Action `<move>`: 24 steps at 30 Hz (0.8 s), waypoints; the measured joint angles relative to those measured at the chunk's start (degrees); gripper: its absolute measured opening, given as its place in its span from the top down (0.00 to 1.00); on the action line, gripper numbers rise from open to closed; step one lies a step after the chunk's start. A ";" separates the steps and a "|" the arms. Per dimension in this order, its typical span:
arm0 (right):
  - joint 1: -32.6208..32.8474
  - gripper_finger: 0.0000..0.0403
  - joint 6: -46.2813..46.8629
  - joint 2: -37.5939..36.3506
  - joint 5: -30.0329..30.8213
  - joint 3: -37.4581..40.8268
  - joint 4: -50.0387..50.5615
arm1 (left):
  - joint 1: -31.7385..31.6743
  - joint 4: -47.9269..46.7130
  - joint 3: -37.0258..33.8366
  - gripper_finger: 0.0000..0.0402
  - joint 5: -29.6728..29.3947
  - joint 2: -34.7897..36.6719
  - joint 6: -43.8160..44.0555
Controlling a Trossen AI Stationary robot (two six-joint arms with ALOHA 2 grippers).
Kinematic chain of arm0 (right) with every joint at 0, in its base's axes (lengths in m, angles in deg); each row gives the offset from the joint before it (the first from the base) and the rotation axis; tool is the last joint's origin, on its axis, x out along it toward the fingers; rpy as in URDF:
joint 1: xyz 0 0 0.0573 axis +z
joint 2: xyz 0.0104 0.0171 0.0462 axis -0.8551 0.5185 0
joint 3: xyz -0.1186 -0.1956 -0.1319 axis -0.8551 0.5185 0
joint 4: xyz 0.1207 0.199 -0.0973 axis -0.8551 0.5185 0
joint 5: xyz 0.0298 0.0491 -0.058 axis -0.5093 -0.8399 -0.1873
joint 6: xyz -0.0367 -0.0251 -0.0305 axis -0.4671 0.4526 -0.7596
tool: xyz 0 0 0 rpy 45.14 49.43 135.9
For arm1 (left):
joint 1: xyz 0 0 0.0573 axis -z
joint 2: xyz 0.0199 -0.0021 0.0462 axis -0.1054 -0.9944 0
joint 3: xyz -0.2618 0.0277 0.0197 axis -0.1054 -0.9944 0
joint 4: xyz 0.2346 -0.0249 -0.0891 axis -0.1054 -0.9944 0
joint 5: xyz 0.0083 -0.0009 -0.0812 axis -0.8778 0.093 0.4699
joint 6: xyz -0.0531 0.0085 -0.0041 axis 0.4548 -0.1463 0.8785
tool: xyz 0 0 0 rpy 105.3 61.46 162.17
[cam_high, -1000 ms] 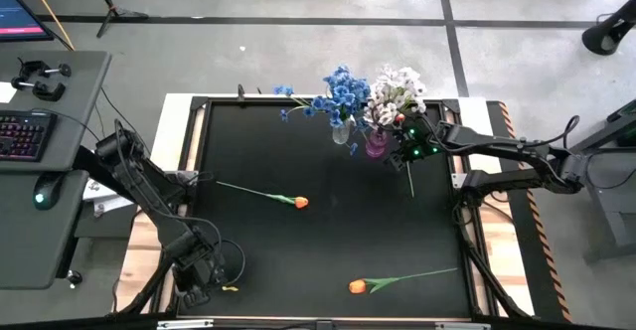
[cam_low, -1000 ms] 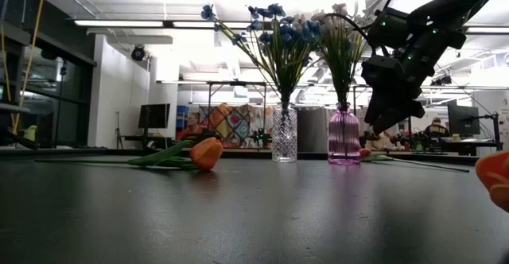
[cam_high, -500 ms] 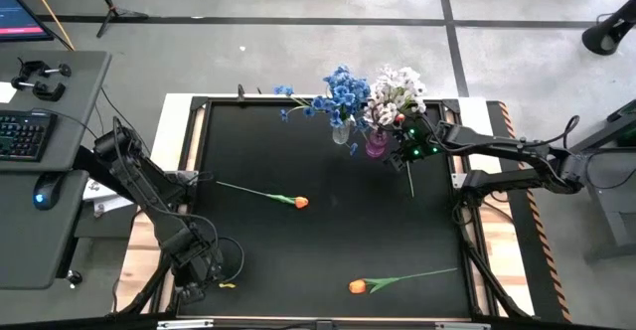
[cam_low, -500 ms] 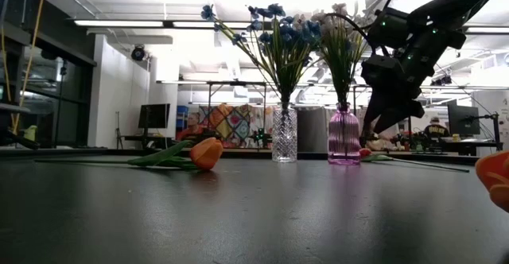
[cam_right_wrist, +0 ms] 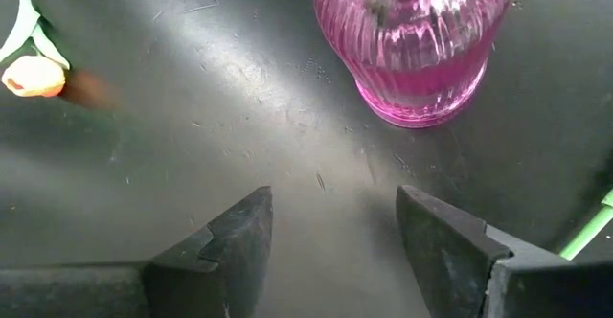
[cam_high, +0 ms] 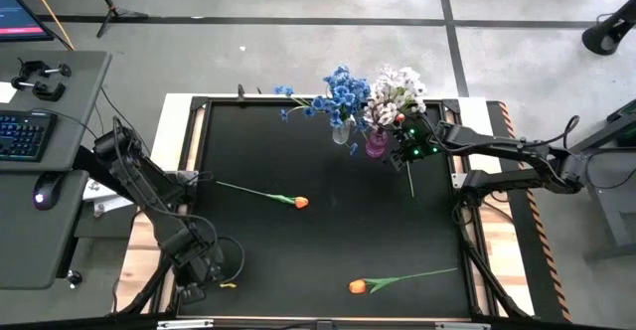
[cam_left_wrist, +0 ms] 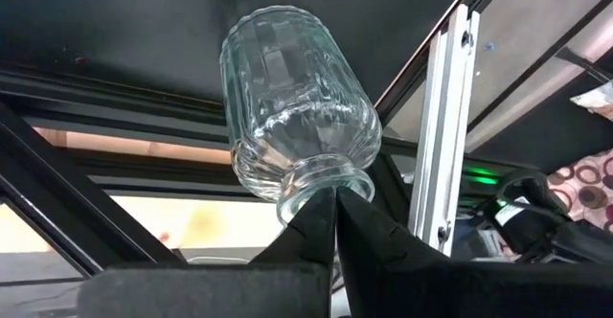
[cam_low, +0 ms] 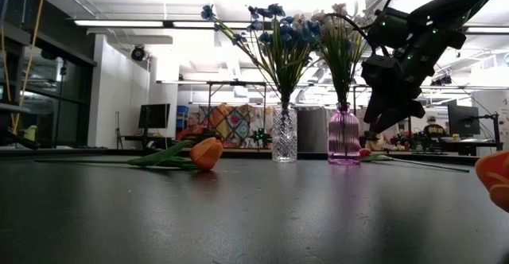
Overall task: Sort flowers into vase by color
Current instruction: Move the bottom transparent vase to the center table
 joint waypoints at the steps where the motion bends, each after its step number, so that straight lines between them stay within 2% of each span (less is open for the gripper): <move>1: 0.00 0.48 -0.02 0.00 0.00 0.02 0.00 | 0.27 -0.02 0.01 1.00 -0.12 0.00 0.00; 16: -0.01 0.48 -0.02 0.00 0.00 0.02 -0.01 | 1.01 0.00 0.11 1.00 -3.30 -0.18 -0.50; 24: -0.01 0.48 -0.02 0.00 0.00 0.02 -0.01 | 0.75 0.06 0.28 1.00 -2.97 -1.81 -1.80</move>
